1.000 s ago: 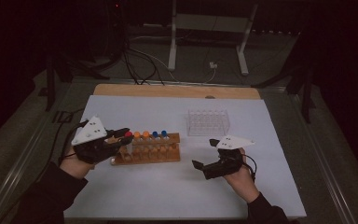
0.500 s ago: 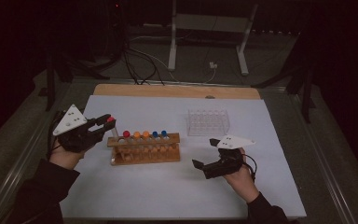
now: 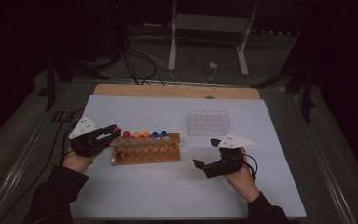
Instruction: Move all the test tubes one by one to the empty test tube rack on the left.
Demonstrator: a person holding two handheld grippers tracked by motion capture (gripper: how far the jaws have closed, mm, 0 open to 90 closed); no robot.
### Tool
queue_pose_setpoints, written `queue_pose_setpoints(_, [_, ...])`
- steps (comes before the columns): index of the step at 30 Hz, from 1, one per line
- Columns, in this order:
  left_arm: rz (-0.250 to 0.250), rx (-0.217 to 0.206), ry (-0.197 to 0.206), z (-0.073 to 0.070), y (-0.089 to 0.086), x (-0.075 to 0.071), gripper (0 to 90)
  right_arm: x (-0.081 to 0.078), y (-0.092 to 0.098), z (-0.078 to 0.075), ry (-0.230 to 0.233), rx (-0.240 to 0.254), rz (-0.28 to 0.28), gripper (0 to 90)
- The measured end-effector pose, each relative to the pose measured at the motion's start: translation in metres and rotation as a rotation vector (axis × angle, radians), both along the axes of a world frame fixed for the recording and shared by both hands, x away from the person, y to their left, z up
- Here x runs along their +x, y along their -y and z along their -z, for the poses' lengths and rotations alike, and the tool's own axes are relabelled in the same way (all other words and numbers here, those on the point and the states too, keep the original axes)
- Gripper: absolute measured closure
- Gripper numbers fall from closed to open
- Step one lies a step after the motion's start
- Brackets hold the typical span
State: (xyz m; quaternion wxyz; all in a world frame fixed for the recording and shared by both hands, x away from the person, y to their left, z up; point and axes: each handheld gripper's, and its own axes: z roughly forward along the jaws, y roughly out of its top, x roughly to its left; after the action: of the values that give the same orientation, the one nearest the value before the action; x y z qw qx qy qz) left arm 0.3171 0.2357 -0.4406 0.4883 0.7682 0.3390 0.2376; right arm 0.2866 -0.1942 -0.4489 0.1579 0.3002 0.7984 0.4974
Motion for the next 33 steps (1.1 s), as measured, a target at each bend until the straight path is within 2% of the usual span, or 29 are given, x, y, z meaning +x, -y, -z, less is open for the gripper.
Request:
queue_pose_setpoints(4, [0.007, 0.022, -0.033, 0.009, 0.000, 0.002, 71.3, 0.000, 0.000, 0.000, -0.003, 0.004, 0.000, 0.0])
queue_pose_setpoints(5, [0.013, 0.010, -0.036, 0.010, -0.001, 0.002, 71.3, 0.001, 0.001, 0.000, -0.003, 0.006, 0.001, 0.0])
queue_pose_setpoints(10, [0.029, 0.020, -0.050, 0.007, -0.005, 0.001, 69.5, 0.000, 0.001, 0.000, -0.005, 0.006, 0.000, 0.0])
queue_pose_setpoints(13, [0.050, 0.012, -0.049, 0.005, -0.007, -0.007, 53.5, 0.000, 0.002, -0.001, -0.003, 0.008, -0.003, 0.0])
queue_pose_setpoints(15, [0.055, 0.002, -0.049, 0.004, -0.007, -0.015, 39.1, 0.000, 0.002, -0.001, -0.001, 0.008, -0.002, 0.0])
queue_pose_setpoints(20, [0.074, -0.001, -0.054, 0.006, -0.003, -0.036, 17.0, -0.002, 0.004, -0.002, 0.000, 0.008, 0.000, 0.0])
queue_pose_setpoints(22, [0.086, -0.006, -0.053, 0.008, -0.001, -0.044, 13.8, -0.002, 0.006, -0.002, 0.000, 0.010, 0.003, 0.0])
queue_pose_setpoints(23, [0.103, -0.011, -0.054, 0.009, 0.000, -0.047, 9.2, -0.002, 0.006, -0.002, 0.002, 0.012, 0.005, 0.0])
queue_pose_setpoints(26, [0.111, -0.010, -0.059, 0.015, 0.004, -0.056, 2.3, -0.002, 0.008, -0.002, 0.003, 0.016, 0.009, 0.0])
queue_pose_setpoints(28, [0.114, -0.024, -0.059, 0.021, 0.008, -0.061, 2.0, -0.002, 0.008, -0.002, 0.007, 0.017, 0.008, 0.0])
queue_pose_setpoints(31, [0.129, -0.002, -0.056, 0.033, 0.016, -0.065, 1.7, -0.003, 0.007, -0.002, 0.014, 0.015, 0.006, 0.0])
queue_pose_setpoints(33, [0.144, -0.011, -0.063, 0.040, 0.020, -0.066, 1.3, -0.003, 0.006, -0.001, 0.019, 0.012, 0.007, 0.0])
